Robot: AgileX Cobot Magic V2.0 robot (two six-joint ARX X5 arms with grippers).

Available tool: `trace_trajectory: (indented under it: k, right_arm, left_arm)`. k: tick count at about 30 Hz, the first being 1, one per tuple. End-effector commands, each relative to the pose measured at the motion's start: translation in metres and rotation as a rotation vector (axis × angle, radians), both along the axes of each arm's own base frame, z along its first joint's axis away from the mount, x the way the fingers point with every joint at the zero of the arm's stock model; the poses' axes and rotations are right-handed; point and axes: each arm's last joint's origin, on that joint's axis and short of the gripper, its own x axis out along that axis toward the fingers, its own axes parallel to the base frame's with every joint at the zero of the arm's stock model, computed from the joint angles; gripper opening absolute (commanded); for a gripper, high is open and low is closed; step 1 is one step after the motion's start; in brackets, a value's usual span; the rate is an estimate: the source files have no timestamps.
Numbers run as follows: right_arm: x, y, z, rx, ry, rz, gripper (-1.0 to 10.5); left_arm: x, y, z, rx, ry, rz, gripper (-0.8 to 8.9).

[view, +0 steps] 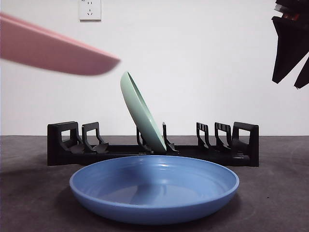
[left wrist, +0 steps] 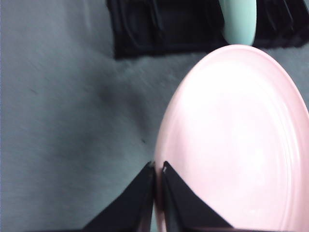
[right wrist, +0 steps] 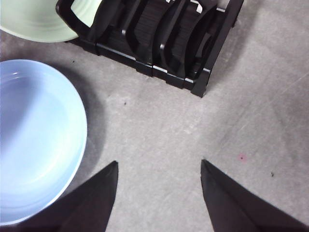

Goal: Place the plate

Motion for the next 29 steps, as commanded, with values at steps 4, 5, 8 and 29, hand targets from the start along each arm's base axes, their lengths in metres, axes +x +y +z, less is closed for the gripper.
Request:
trace_trajectory:
  k: [4, 5, 8, 29]
  right_arm:
    - [0.001, 0.002, 0.002, 0.009, 0.000, -0.002, 2.6]
    - [0.001, 0.002, 0.002, 0.009, 0.000, -0.002, 2.6]
    - [0.001, 0.002, 0.002, 0.010, -0.001, -0.002, 2.6]
    - [0.002, 0.002, 0.003, 0.009, -0.009, -0.003, 2.6]
  left_arm:
    - [0.009, -0.008, -0.038, -0.142, 0.046, -0.006, 0.15]
    - [0.011, -0.010, -0.046, -0.167, 0.054, -0.003, 0.15]
    - [0.018, -0.014, -0.063, -0.212, 0.065, 0.018, 0.15]
    - [0.055, -0.051, -0.122, -0.359, 0.141, 0.035, 0.15]
